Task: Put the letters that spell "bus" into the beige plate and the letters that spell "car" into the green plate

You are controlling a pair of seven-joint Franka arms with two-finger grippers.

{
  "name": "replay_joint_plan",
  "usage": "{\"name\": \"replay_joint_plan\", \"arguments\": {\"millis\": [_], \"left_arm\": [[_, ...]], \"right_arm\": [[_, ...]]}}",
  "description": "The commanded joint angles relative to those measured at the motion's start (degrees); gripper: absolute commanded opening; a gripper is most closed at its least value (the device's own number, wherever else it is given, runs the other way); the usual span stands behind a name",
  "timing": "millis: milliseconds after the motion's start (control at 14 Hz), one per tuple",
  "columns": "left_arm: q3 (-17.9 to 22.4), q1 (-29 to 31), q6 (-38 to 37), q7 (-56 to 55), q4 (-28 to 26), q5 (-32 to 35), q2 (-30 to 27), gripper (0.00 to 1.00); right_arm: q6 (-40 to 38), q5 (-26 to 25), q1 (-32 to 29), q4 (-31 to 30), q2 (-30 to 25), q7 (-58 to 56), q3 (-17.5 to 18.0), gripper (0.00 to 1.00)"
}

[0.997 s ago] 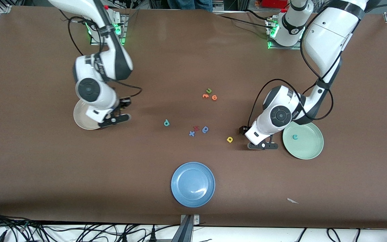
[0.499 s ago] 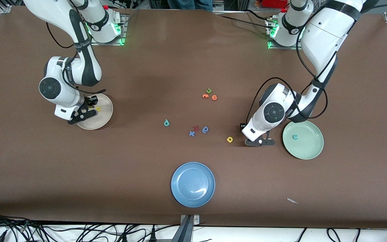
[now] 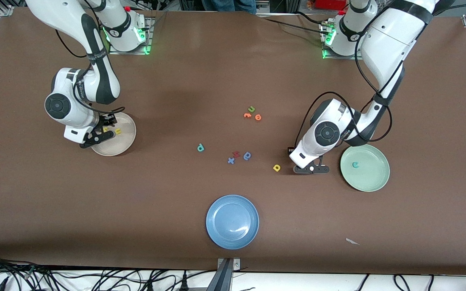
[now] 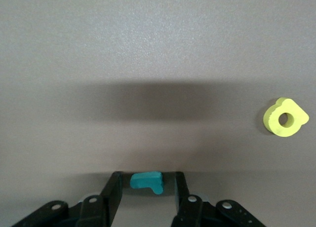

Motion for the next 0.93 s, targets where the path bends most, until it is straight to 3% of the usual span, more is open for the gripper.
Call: {"name": "replay_joint_plan", "arguments": {"millis": [0,427,641,784,855], "left_arm": [[0.35,-0.28,-0.04,-1.42,-2.10,1.75,-2.23,0.42],[0.35,-0.28,-0.04,-1.42,-2.27,1.75,-2.23,0.34],[0.35,-0.28,-0.04,-1.42,-2.27,1.75,-2.23,0.32],[0.35,-0.28,-0.04,-1.42,-2.27,1.75,-2.15,0.30],[0.35,-0.28,-0.04,-1.42,-2.27,1.75,-2.15,0.28]], "right_arm": [[-4.36,2.15,0.05,2.34,-3.28,3.18,4.12,1.00],[-4.73,2.33,1.10,12.17,-1.09,16.86,15.28,1.00],[0.69,2.67,3.64,19.72,6.70,20.06,19.32,0.99],[5.80,3.64,5.06,24.03,11.98,24.79,20.03,0.99],[8.17,3.73,5.84,26.58,14.53,26.12,21.17,0.91]]}}
